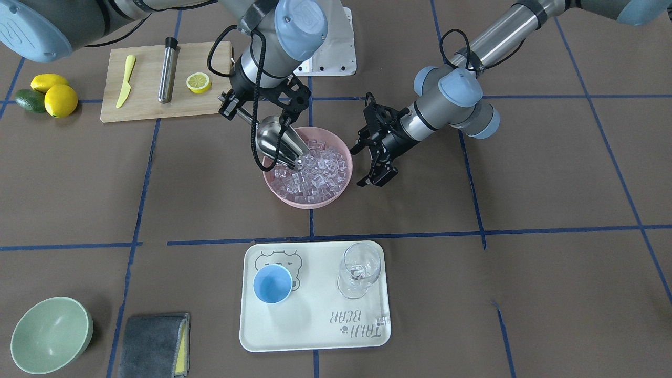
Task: Put ice in cup with scoop
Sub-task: 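Dip the scoop into the ice cubes and drag it through the bowl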
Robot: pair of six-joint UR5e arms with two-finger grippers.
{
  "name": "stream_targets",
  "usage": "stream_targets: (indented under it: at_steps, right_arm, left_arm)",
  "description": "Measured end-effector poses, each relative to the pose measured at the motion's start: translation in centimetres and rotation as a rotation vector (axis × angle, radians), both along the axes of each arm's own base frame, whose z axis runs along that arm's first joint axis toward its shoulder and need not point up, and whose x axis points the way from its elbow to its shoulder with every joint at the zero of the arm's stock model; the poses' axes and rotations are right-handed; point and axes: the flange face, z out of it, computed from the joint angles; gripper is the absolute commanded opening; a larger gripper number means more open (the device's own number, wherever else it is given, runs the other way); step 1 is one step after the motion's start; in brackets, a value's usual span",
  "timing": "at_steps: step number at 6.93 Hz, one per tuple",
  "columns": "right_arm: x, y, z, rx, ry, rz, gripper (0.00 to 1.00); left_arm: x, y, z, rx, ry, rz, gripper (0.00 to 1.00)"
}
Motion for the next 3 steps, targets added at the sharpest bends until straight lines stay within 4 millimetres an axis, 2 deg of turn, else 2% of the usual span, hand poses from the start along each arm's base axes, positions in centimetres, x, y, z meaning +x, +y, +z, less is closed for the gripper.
stream_targets:
  at_steps: [3]
  right_arm:
    - [-0.6,0.1,3.0,-0.023,-0.043,0.033,0.00]
  left_arm:
    - [0.0,0.0,-0.2,0.001,0.003,0.000,1.00]
